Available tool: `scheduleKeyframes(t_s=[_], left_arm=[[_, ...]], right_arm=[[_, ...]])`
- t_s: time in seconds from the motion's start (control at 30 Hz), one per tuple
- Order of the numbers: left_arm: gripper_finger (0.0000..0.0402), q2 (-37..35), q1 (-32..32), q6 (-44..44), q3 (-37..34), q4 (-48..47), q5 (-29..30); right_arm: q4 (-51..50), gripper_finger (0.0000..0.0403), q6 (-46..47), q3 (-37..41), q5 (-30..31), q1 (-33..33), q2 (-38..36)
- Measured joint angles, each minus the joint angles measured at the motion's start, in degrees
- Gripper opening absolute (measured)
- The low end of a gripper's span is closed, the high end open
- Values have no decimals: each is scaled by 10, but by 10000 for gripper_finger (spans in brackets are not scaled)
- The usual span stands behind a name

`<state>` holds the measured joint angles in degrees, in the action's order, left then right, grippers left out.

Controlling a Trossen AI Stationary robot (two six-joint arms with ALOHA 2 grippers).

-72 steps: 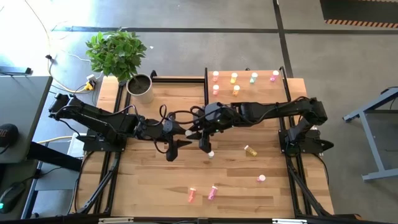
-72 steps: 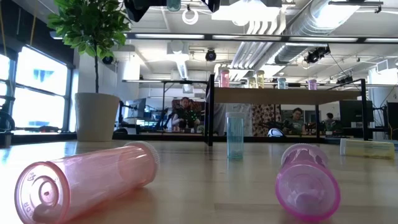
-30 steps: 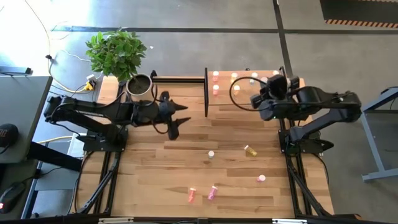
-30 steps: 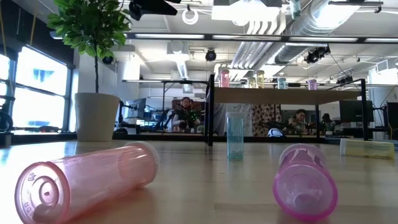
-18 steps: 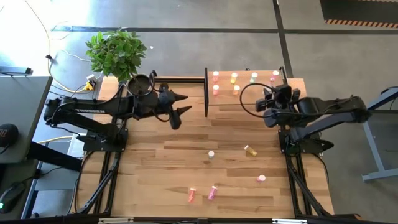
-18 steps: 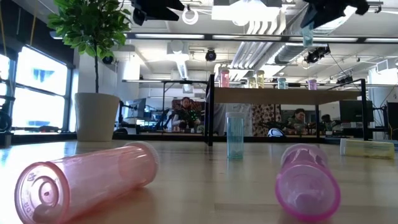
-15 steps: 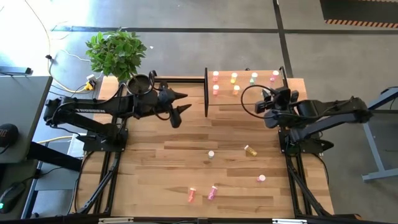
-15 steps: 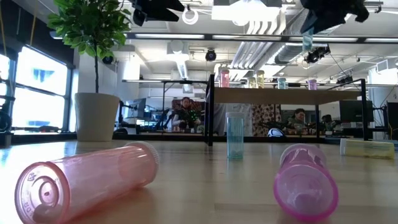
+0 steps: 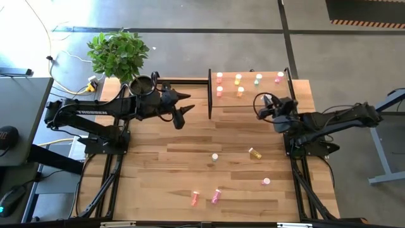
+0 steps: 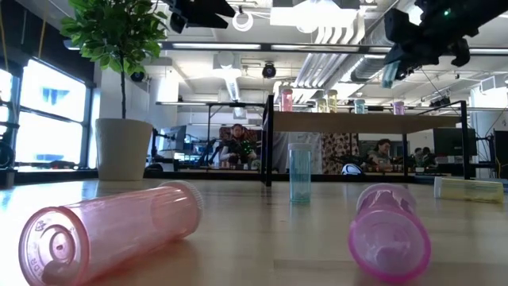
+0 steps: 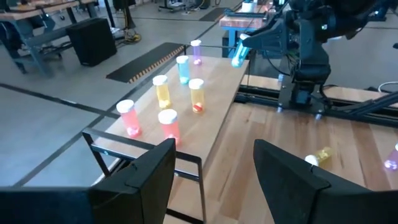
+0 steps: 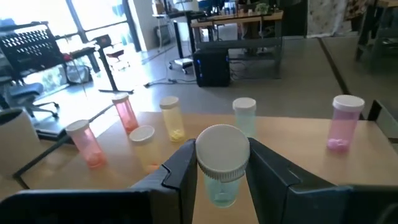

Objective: Pick and place medicine bottles onto shelf by color
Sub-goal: Put the left blue pill bottle on the shelf aligned with the other blue pill bottle

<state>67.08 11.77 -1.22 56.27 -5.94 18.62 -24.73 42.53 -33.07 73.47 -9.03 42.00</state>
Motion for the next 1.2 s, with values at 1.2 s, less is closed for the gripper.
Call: scheduleKeyframes(t_s=[1.2], left_arm=[[207,0,30,45,0,-3,60]], right_arm=[[62,103,-164,-43,-360,310,87]])
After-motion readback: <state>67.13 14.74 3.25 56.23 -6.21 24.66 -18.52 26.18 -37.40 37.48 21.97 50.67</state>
